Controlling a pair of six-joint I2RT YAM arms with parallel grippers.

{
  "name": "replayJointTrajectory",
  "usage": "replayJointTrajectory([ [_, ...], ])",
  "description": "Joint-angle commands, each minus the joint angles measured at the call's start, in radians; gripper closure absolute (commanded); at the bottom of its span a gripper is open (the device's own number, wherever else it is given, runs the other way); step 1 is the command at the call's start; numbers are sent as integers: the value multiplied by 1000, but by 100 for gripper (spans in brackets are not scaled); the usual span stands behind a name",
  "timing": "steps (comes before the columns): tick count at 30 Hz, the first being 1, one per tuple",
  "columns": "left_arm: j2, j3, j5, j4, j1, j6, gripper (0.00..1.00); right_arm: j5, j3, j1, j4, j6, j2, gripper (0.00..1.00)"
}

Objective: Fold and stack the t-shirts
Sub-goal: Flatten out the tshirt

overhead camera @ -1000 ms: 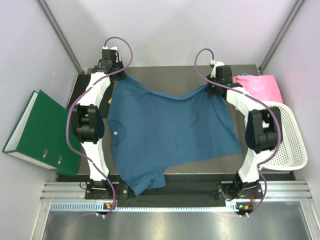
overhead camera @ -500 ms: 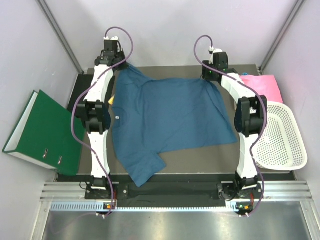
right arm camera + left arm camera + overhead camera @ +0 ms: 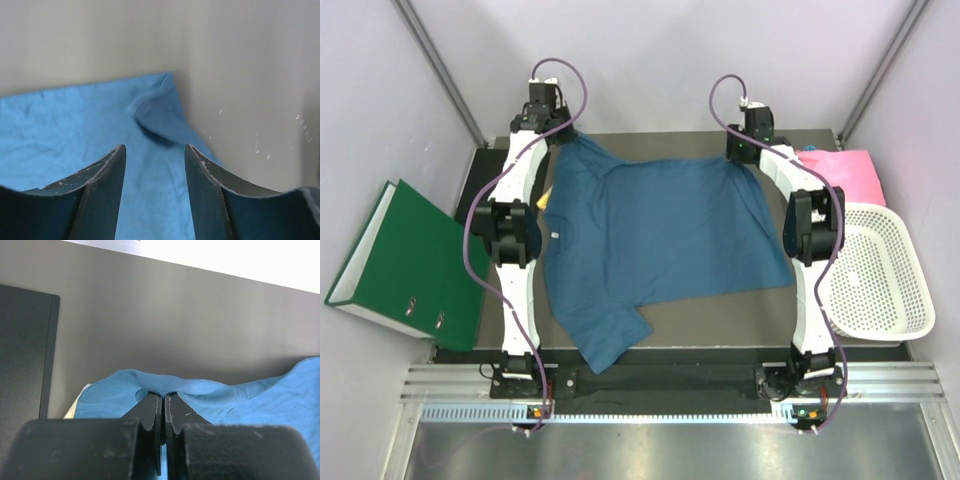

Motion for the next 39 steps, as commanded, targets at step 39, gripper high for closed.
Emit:
replayJointTrajectory([
  [39,-22,-116,10,45,-2,-28,100,-85,143,-6,95,46,81,51],
])
